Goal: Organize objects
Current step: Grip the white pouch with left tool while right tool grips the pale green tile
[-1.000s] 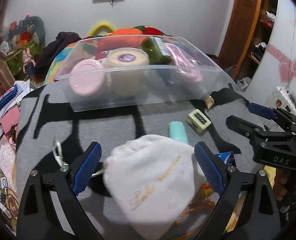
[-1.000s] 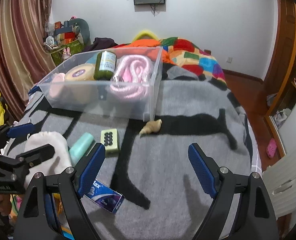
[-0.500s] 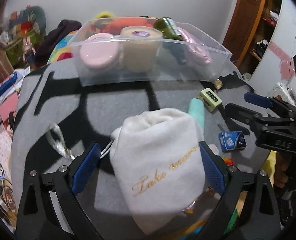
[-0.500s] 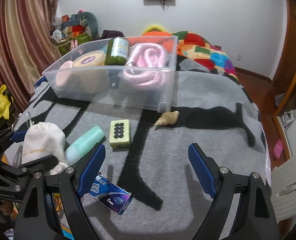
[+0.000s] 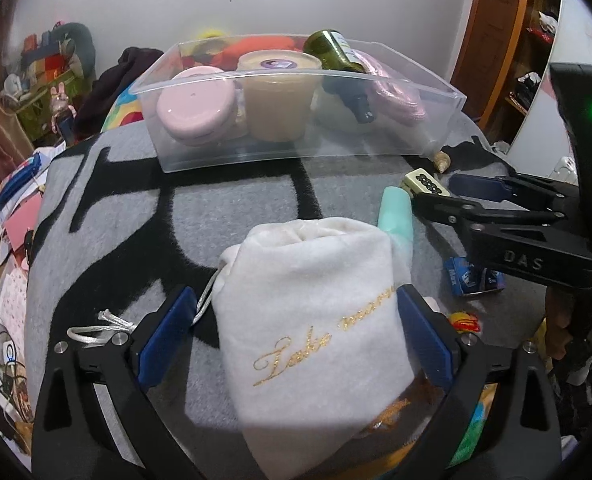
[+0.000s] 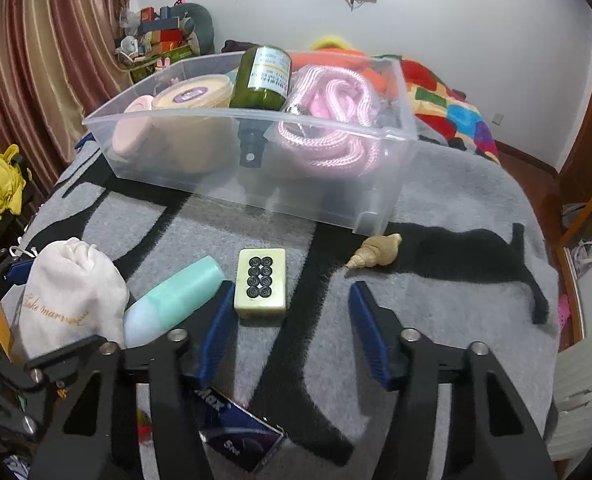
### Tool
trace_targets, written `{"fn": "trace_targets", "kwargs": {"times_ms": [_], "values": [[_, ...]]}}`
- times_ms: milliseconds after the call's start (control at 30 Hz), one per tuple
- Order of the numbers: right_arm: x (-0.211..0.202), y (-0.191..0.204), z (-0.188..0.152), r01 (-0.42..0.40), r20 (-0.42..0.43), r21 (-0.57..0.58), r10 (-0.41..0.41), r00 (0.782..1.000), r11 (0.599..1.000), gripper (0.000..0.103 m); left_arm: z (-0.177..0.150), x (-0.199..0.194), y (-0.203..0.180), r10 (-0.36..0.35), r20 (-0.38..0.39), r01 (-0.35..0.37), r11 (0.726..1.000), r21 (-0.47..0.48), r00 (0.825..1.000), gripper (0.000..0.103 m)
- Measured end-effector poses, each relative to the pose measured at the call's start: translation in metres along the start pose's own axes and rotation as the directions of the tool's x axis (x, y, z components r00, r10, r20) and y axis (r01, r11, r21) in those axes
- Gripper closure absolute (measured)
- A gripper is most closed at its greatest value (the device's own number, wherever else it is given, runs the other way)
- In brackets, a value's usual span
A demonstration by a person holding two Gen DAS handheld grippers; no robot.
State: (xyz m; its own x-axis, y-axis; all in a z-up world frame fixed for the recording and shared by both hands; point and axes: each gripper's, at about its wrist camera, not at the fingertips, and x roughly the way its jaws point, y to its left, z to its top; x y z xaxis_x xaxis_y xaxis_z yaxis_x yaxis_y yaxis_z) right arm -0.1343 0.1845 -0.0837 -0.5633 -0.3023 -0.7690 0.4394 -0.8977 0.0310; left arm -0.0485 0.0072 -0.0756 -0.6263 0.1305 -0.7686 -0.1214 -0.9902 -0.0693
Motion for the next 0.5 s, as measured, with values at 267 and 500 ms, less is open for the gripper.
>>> {"fn": "trace_targets", "kwargs": {"times_ms": [267,500], "values": [[0.005,0.007,0.005,0.000,0.008,-0.021,0.000,1.000,1.000,0.071,0.000,-0.005,0.003,-0.041,0.023,0.042,0.999,-0.005,0.999,0.025],[0.005,0.012,0.005,-0.015,0.013,-0.029,0.016,1.000,0.999,0.081,-0.002,-0.010,0.009,-0.073,0.031,0.074,0.996,-0.044,0.997,0.039]]}}
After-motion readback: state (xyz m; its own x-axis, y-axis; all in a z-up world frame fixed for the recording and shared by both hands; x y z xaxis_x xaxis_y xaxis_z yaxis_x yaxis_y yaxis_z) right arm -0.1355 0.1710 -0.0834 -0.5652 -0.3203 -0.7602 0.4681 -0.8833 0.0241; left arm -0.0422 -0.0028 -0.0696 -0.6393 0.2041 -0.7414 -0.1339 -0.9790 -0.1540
